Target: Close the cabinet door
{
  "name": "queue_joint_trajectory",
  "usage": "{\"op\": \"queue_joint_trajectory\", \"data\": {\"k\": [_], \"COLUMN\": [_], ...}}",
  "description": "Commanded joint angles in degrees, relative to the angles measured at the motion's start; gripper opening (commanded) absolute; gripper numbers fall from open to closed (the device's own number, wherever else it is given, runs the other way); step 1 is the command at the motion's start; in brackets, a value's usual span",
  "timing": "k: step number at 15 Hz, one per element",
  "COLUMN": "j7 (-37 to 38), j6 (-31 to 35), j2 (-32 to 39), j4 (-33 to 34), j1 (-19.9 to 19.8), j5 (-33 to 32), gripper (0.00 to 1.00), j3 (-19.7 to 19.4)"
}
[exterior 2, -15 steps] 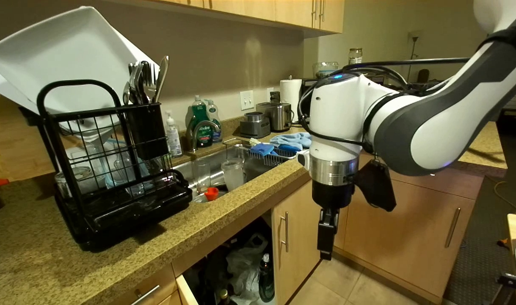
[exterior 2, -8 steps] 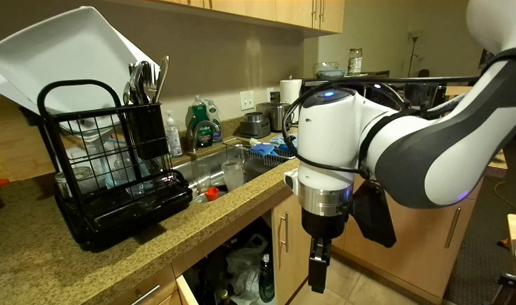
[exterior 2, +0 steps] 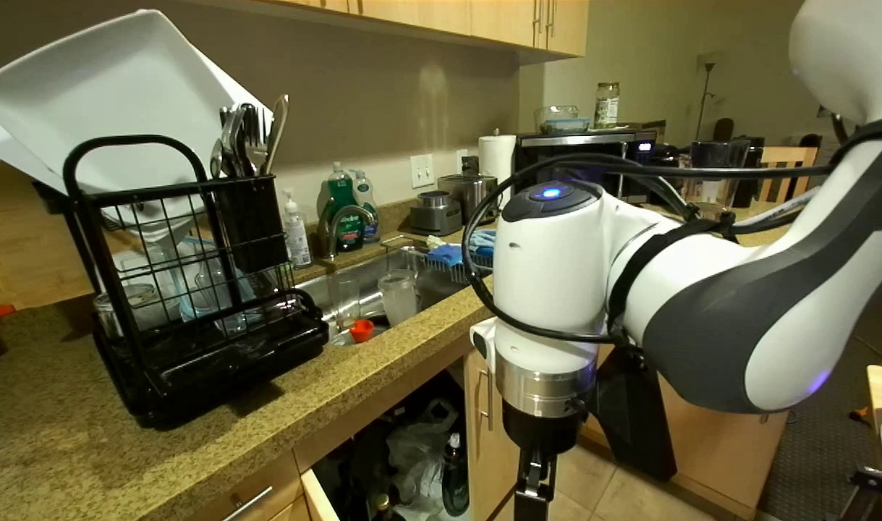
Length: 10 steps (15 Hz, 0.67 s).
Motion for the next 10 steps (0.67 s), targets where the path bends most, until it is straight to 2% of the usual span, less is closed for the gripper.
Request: {"op": "queue_joint_trajectory", "data": {"k": [1,6,10], "j7": [5.83,12.0,11.61], "j6": [-0.79,-3.51,-3.66], "j2": [1.45,4.38,5.71], "j4": [1.96,5.44,7.37], "j1": [2.92,5.73,5.99], "j5": [-1.83,0.15,0.89], "gripper": [1.0,1.0,1.0], "j3": [-1.73,-2.16,-1.55]}}
